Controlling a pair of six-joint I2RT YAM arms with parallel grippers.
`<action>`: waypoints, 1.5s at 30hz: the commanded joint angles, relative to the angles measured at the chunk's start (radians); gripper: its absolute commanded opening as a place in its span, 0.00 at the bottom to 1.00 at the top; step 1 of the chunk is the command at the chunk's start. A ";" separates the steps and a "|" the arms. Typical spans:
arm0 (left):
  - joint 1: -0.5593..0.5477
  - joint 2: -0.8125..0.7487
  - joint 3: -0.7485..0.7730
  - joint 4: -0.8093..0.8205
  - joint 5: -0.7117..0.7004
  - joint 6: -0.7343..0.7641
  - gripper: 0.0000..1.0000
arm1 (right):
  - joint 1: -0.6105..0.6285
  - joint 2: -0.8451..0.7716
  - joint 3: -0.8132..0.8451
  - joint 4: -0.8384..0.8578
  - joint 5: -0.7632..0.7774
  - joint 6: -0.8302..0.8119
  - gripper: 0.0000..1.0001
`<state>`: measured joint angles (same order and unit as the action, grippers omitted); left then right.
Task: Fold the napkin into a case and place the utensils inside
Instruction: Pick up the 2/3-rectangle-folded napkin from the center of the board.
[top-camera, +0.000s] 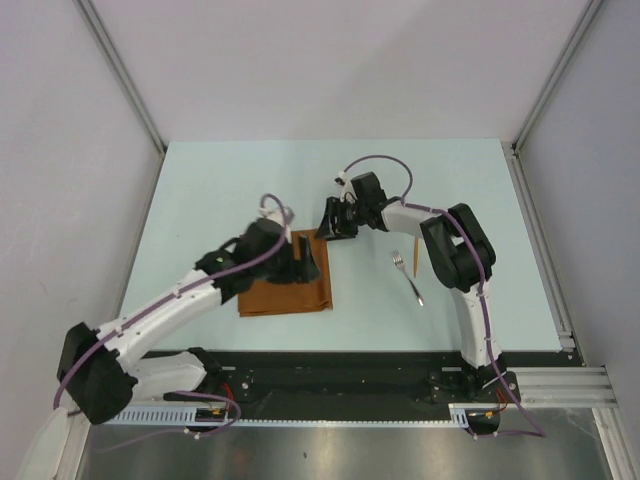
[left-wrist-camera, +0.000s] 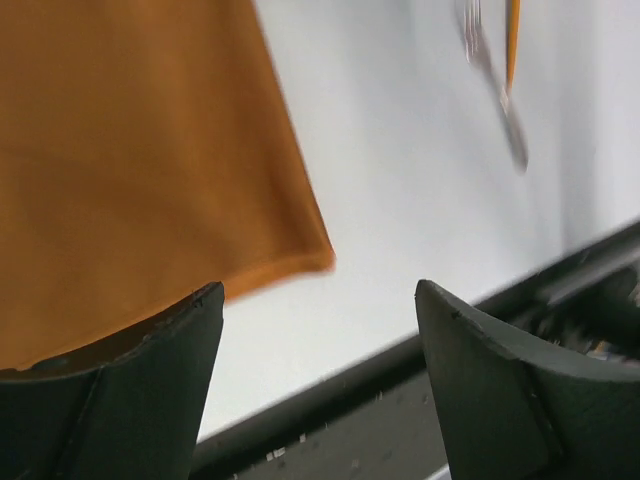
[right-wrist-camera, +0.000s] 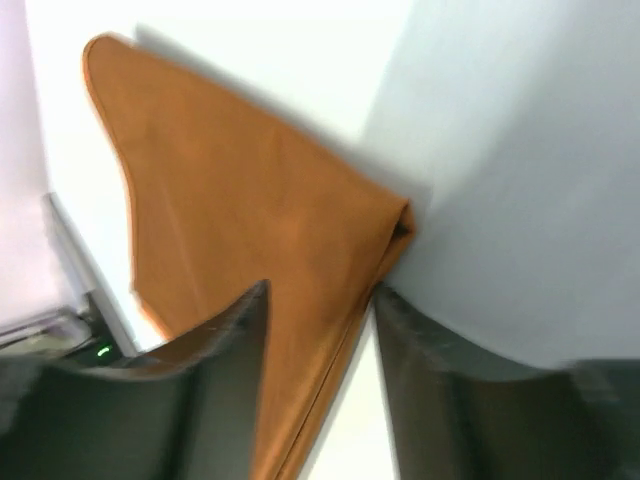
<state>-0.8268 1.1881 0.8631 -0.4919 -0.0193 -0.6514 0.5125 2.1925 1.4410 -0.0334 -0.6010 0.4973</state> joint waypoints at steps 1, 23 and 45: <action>0.307 -0.061 -0.019 0.052 0.238 0.059 0.80 | -0.014 0.010 0.113 -0.238 0.185 -0.160 0.60; 0.784 0.068 0.027 0.138 0.556 0.101 0.64 | 0.371 -0.384 -0.221 -0.234 0.280 -0.010 0.36; 0.782 0.111 0.073 0.060 0.487 0.140 0.73 | 0.238 -0.355 -0.482 -0.174 0.458 -0.103 0.06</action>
<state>-0.0479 1.2831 0.8688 -0.4007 0.5011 -0.5552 0.8528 1.8359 1.0161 -0.1459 -0.3252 0.4740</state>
